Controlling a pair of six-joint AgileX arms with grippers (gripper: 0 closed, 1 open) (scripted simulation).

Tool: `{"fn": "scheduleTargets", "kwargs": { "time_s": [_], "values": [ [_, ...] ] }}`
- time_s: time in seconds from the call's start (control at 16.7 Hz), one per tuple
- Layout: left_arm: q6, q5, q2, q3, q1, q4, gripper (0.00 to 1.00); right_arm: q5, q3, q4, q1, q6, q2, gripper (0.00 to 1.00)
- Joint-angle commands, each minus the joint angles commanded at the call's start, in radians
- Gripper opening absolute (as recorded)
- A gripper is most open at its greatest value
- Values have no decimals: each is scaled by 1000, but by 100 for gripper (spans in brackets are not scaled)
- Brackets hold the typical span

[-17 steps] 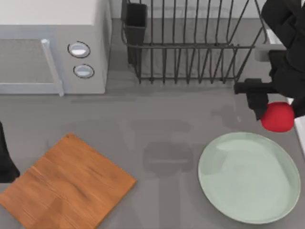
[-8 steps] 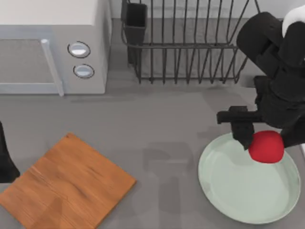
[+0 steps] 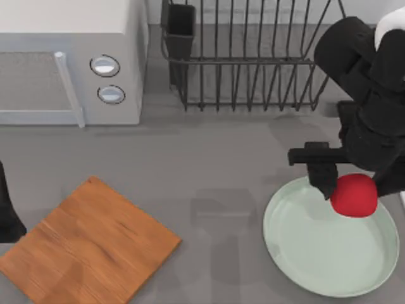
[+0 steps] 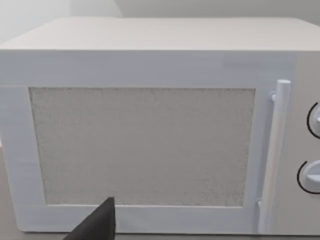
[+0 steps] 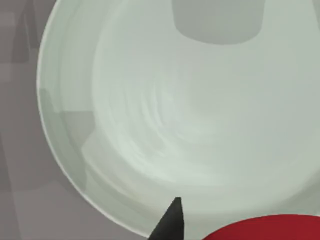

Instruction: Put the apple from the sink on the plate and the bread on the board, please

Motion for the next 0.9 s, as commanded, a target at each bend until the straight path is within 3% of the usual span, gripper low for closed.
{"fn": "scheduleTargets", "kwargs": {
  "time_s": [0.48, 0.9],
  "values": [
    [0, 0, 0, 0, 0, 0, 100, 0, 0, 0, 0, 0, 0, 98],
    [0, 0, 0, 0, 0, 0, 100, 0, 0, 0, 0, 0, 0, 100]
  ]
}}
